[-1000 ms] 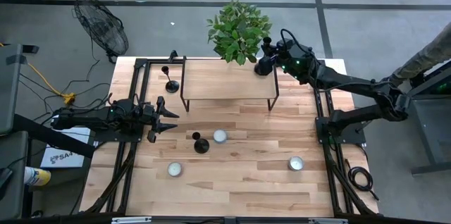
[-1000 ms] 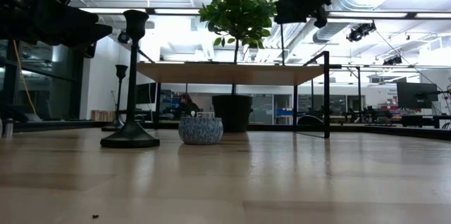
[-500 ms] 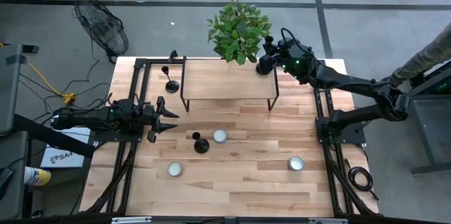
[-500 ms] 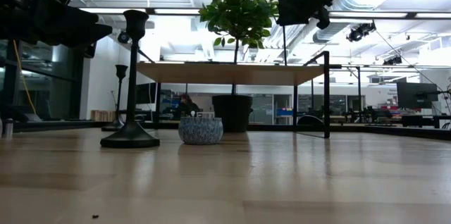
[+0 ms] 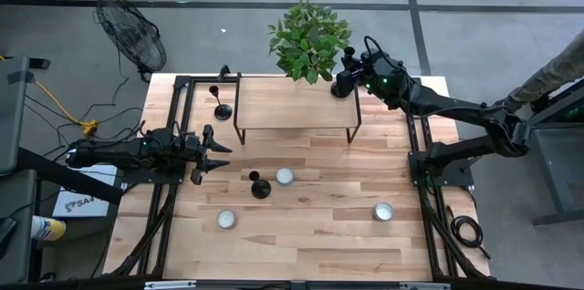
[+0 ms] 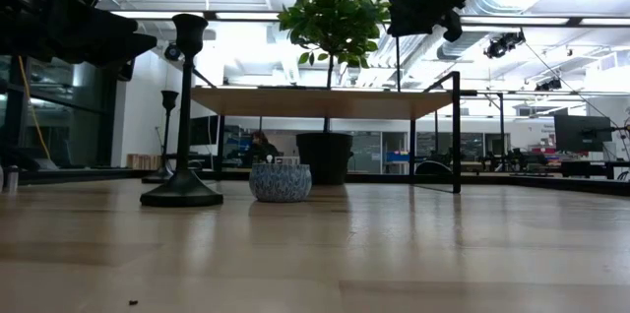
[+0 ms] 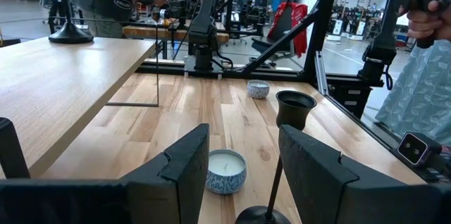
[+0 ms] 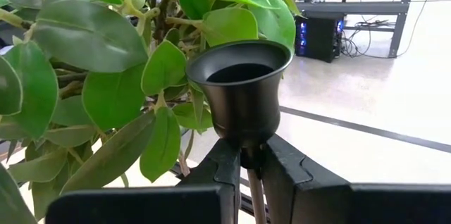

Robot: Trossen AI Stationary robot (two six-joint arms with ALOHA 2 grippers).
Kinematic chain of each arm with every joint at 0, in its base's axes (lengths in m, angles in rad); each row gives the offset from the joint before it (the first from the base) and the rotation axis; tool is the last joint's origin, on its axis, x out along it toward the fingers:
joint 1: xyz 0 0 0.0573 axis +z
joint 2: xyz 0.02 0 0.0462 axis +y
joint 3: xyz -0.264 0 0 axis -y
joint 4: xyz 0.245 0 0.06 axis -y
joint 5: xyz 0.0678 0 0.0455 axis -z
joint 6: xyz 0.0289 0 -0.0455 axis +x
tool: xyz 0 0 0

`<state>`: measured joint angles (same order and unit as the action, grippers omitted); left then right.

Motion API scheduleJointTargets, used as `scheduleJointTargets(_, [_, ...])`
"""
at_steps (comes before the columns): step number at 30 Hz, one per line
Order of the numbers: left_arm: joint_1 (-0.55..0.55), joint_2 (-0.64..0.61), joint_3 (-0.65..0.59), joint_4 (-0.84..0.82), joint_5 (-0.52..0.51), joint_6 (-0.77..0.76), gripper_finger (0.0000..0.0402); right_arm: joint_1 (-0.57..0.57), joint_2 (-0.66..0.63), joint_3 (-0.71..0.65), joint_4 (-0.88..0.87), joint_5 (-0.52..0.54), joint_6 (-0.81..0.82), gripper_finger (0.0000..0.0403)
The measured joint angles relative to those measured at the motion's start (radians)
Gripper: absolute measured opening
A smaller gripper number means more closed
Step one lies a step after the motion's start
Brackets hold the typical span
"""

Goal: Pick & Place candle stick holders
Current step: Put the right black candle holder on the shelf, then put the left black candle holder on the shelf

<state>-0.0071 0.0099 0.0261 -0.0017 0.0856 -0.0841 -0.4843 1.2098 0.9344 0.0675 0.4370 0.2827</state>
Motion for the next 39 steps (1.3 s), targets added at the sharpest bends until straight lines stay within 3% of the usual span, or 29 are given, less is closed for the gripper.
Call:
scheduleJointTargets(10, [0.0, 0.0, 0.0, 0.0, 0.0, 0.0, 0.017, 0.0, -0.001, 0.001, -0.01, -0.017, -0.002, 0.0029])
scheduleJointTargets(26, [0.0, 0.0, 0.0, 0.0, 0.0, 0.0, 0.017, 0.001, 0.001, -0.001, -0.039, -0.023, -0.039, 0.0071])
scheduleJointTargets(39, [0.0, 0.0, 0.0, 0.0, 0.0, 0.0, 0.017, 0.001, -0.003, -0.001, -0.036, -0.016, -0.039, 0.018])
